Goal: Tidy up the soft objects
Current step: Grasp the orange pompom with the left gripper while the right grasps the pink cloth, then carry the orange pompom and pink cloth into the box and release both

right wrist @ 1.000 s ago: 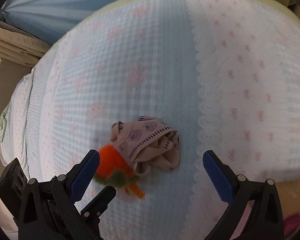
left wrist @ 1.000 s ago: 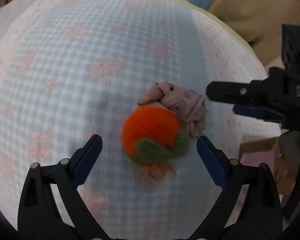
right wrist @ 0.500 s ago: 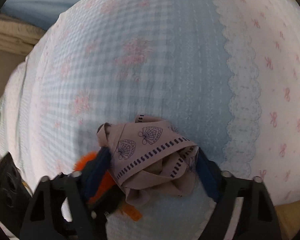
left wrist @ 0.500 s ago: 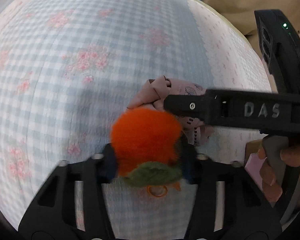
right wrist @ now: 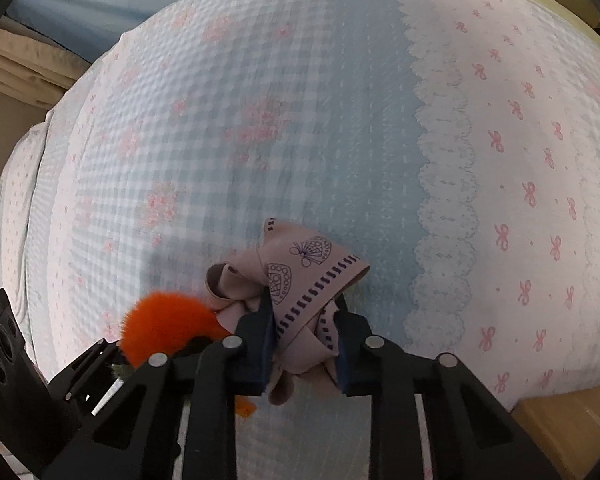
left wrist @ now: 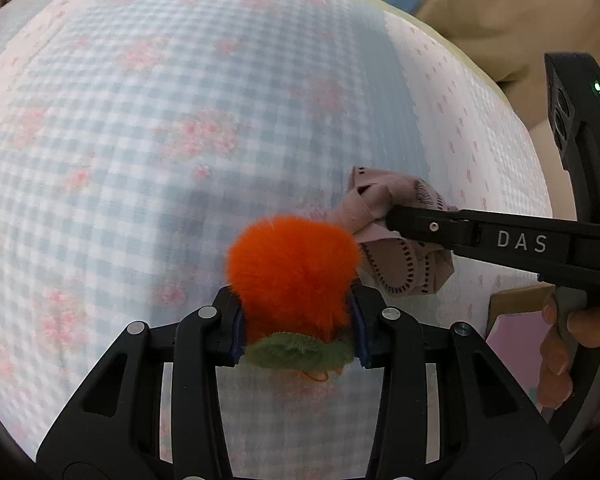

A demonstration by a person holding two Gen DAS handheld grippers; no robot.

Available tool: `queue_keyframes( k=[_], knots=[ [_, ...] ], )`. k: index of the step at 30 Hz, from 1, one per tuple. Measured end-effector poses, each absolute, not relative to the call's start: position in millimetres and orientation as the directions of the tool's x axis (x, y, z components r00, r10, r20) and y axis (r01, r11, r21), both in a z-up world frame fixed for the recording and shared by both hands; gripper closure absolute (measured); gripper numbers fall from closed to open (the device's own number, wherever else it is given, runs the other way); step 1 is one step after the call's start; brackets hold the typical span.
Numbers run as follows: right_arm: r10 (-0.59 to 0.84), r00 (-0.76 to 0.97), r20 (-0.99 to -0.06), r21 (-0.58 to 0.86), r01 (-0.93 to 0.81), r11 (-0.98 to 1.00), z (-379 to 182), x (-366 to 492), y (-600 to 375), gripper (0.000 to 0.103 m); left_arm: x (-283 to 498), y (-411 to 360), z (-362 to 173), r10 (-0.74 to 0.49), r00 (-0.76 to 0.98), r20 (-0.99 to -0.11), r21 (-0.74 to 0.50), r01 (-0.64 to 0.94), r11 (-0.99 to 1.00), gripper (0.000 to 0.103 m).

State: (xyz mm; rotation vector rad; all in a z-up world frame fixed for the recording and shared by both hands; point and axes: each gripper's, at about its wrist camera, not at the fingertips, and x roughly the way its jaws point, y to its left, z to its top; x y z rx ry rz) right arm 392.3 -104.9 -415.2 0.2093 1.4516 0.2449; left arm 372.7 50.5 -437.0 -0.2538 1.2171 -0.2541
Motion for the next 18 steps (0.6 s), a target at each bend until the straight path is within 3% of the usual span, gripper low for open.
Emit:
queue_keyframes(
  k=[10, 18],
  knots=[
    [0.307, 0.178, -0.935, 0.303, -0.048, 0.952, -370, 391, -105, 0.084, 366, 74, -389, -0.304, 0.392, -0.868, -0.314, 0.04, 0.949, 0.067],
    [0.301, 0.284, -0.91, 0.291, -0.08, 0.953, -294, 370, -110, 0.084, 344, 76, -308, -0.299, 0.468, -0.832, -0.309, 0.058, 0.949, 0.067]
  ],
)
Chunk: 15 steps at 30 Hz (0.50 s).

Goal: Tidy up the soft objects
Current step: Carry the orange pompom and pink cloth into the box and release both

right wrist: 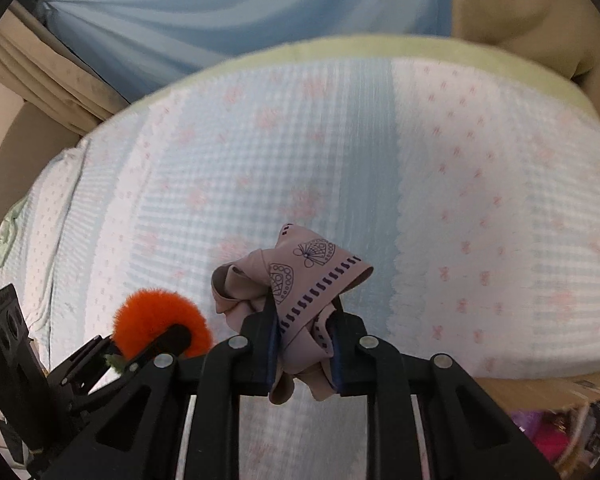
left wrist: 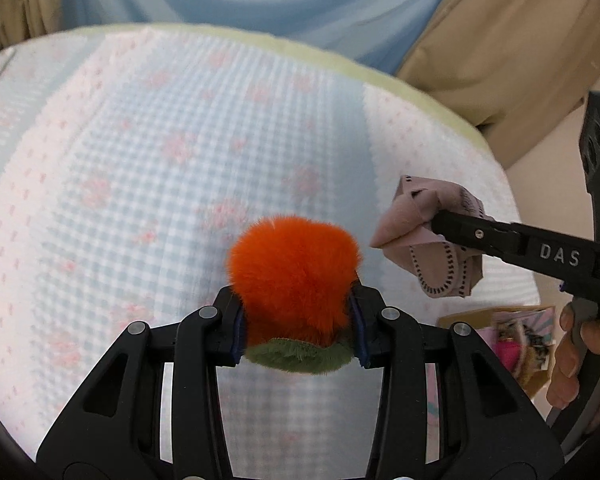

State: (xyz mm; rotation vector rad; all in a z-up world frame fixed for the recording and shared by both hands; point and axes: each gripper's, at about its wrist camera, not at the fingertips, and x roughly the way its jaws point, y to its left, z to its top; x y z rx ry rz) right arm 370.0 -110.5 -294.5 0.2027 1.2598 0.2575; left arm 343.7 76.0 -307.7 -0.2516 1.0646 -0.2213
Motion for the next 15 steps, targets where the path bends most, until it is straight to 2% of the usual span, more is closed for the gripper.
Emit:
queue_keyframes(
  k=[8, 15],
  knots=[
    [0.3, 0.407, -0.863, 0.294, -0.078, 0.953, -199, 312, -145, 0.084, 297, 41, -214, -0.301, 0.537, -0.788, -0.287, 0.112, 0.951, 0.067],
    [0.26, 0.497, -0.828, 0.274, -0.046, 0.961, -133, 243, -200, 0.084, 250, -5, -157, -0.329, 0.571, -0.752, -0.281, 0.173, 0.944, 0.067]
  ],
)
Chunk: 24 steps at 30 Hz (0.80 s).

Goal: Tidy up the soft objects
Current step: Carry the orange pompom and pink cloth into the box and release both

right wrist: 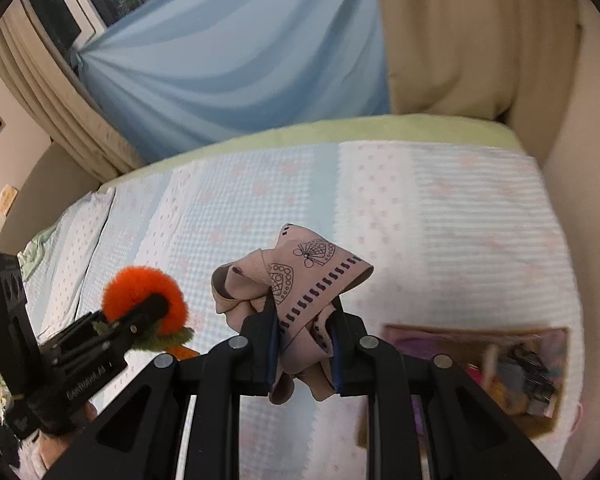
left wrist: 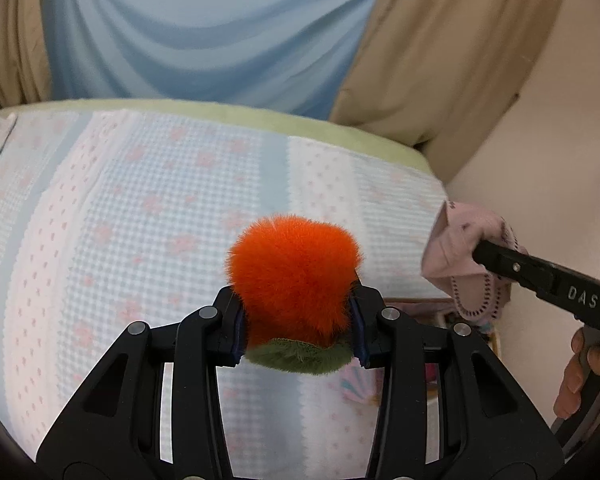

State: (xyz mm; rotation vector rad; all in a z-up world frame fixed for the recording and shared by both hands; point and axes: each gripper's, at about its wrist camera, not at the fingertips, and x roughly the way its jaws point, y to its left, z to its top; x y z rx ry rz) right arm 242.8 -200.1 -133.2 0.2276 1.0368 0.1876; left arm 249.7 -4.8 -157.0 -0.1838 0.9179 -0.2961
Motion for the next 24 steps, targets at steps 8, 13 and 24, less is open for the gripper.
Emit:
queue_keyframes(
  k=[8, 13, 24],
  knots=[
    [0.183, 0.553, -0.812, 0.246, 0.041, 0.968, -100, 164, -281, 0.084, 200, -79, -128, -0.355, 0.58, -0.733, -0.256, 0.247, 0.934, 0.067],
    [0.143, 0.557, -0.818, 0.225, 0.081, 0.971, -97, 128, -329, 0.084, 177, -129, -141, -0.373, 0.557, -0.742, -0.27, 0.261, 0.927, 0.067],
    [0.091, 0.449, -0.889, 0.16, 0.119, 0.98, -148, 106, -405, 0.084, 168, -210, -198, -0.359, 0.442, -0.822, -0.256, 0.277, 0.926, 0.067]
  ],
)
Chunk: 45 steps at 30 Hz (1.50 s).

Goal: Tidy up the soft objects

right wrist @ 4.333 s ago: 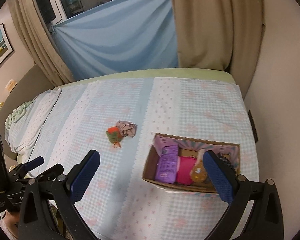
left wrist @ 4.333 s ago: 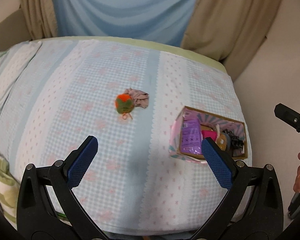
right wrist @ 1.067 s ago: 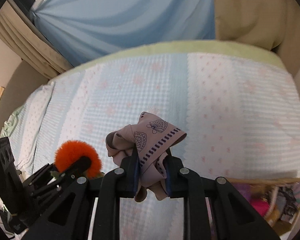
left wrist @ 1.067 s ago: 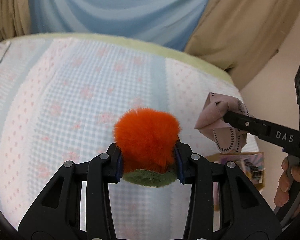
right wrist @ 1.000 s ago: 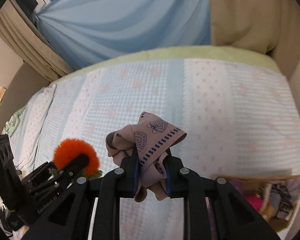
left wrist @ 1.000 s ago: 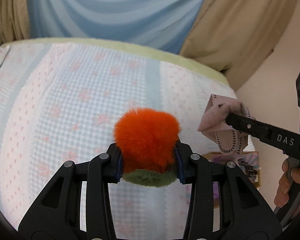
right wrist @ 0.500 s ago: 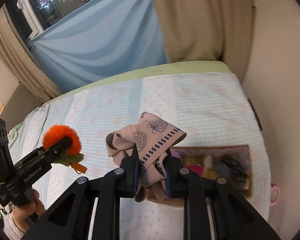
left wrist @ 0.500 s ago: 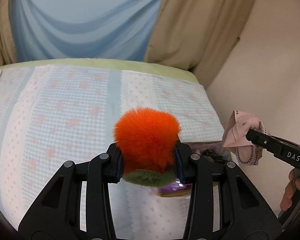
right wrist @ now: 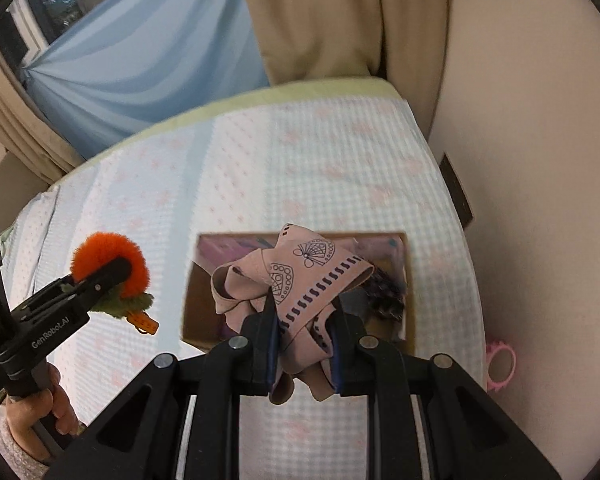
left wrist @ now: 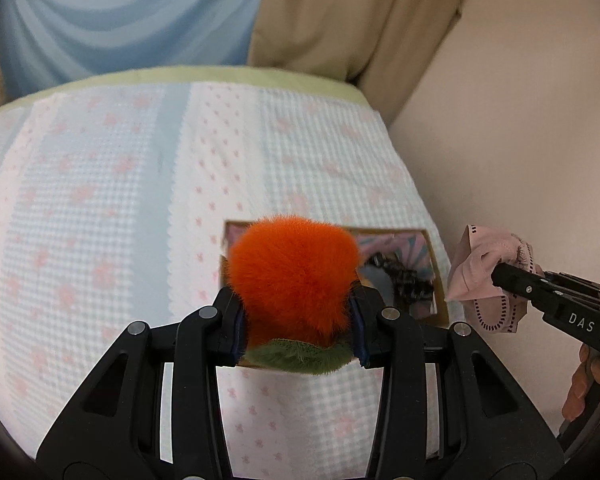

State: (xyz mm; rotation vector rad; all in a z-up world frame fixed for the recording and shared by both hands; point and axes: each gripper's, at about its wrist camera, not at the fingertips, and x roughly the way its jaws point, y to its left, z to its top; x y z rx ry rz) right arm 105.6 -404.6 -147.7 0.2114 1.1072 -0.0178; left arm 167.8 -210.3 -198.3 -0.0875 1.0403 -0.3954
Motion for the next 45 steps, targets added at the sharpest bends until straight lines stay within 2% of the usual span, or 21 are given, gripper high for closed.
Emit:
queue_keyframes(
  k=[14, 20, 21, 22, 23, 24, 25, 26, 27, 28, 38, 45],
  knots=[
    [0.09, 0.254, -0.963, 0.134, 0.161, 0.978, -250, 130, -448, 0.084, 236, -281, -280, -0.342, 0.287, -0.895, -0.218, 0.388, 0.896, 0.067],
    [0.126, 0.177, -0.976, 0.145, 0.098, 0.985, -281, 139, -449, 0.084, 257, -294, -314, -0.305, 0.227, -0.925, -0.193, 0.413, 0.89, 0.067],
    [0.124, 0.164, -0.979, 0.138, 0.078, 0.987, -286, 140, -448, 0.084, 259, -295, -317, -0.302, 0.221, -0.927, -0.191, 0.415, 0.889, 0.064],
    [0.123, 0.151, -0.981, 0.134, 0.064, 0.989, -290, 141, -446, 0.081, 260, -295, -321, -0.294, 0.216, -0.931, -0.186, 0.413, 0.891, 0.06],
    [0.126, 0.136, -0.983, 0.135, 0.053, 0.989, -294, 143, -445, 0.072, 262, -296, -324, -0.283, 0.202, -0.938, -0.183, 0.406, 0.895, 0.042],
    [0.134, 0.121, -0.984, 0.14, 0.042, 0.989, -299, 144, -443, 0.064, 264, -296, -327, -0.273, 0.19, -0.943, -0.179, 0.401, 0.898, 0.016],
    [0.146, 0.108, -0.983, 0.15, 0.031, 0.988, -303, 145, -442, 0.042, 266, -296, -330, -0.265, 0.176, -0.948, -0.177, 0.401, 0.899, 0.005],
    [0.158, 0.099, -0.982, 0.161, 0.024, 0.987, -305, 145, -442, 0.016, 266, -296, -330, -0.261, 0.174, -0.95, -0.172, 0.404, 0.898, 0.0],
    [0.175, 0.086, -0.981, 0.178, 0.018, 0.984, -307, 145, -441, 0.006, 266, -295, -331, -0.254, 0.175, -0.951, -0.166, 0.405, 0.899, 0.0],
    [0.183, 0.085, -0.979, 0.185, 0.015, 0.983, -307, 145, -440, 0.0, 266, -294, -331, -0.248, 0.173, -0.953, -0.16, 0.405, 0.9, 0.0],
    [0.171, 0.146, -0.974, 0.171, -0.013, 0.985, -296, 144, -430, 0.0, 250, -268, -318, -0.229, 0.19, -0.955, -0.146, 0.369, 0.918, 0.0],
    [0.156, 0.187, -0.97, 0.155, -0.02, 0.988, -278, 142, -421, 0.0, 234, -250, -287, -0.252, 0.229, -0.94, -0.162, 0.348, 0.923, 0.0]
  ],
)
